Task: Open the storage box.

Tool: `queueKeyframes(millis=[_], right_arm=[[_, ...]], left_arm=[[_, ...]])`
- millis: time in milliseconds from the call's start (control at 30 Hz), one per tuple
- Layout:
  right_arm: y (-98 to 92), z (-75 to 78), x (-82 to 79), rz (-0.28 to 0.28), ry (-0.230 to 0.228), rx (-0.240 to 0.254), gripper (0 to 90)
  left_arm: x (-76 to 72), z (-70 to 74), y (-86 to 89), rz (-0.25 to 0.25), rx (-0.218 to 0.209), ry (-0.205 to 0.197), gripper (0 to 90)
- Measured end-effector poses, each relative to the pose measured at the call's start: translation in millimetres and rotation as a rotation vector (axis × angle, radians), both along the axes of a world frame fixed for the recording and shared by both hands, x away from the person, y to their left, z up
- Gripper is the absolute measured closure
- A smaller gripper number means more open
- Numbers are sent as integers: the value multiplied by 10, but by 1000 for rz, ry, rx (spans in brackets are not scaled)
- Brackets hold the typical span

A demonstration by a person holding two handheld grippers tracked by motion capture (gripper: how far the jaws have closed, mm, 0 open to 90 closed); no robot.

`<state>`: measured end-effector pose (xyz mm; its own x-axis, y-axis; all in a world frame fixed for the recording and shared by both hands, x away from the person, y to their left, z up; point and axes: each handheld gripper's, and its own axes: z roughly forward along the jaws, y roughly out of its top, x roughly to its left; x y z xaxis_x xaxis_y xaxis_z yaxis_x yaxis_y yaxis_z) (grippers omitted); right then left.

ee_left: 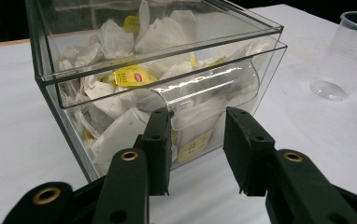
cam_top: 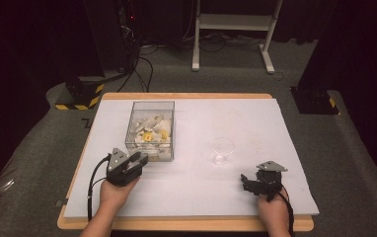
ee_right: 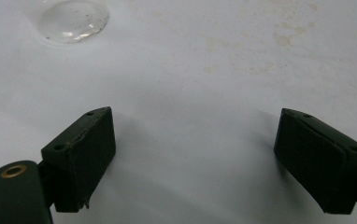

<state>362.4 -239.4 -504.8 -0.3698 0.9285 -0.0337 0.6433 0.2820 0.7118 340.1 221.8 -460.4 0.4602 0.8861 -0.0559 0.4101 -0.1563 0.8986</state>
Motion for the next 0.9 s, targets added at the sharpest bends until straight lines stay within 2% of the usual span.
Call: queueKeyframes(millis=[900], right_arm=[[0,1,0,-1,2,1,125]], left_arm=[[-152,5,10,-15,2,5,634]])
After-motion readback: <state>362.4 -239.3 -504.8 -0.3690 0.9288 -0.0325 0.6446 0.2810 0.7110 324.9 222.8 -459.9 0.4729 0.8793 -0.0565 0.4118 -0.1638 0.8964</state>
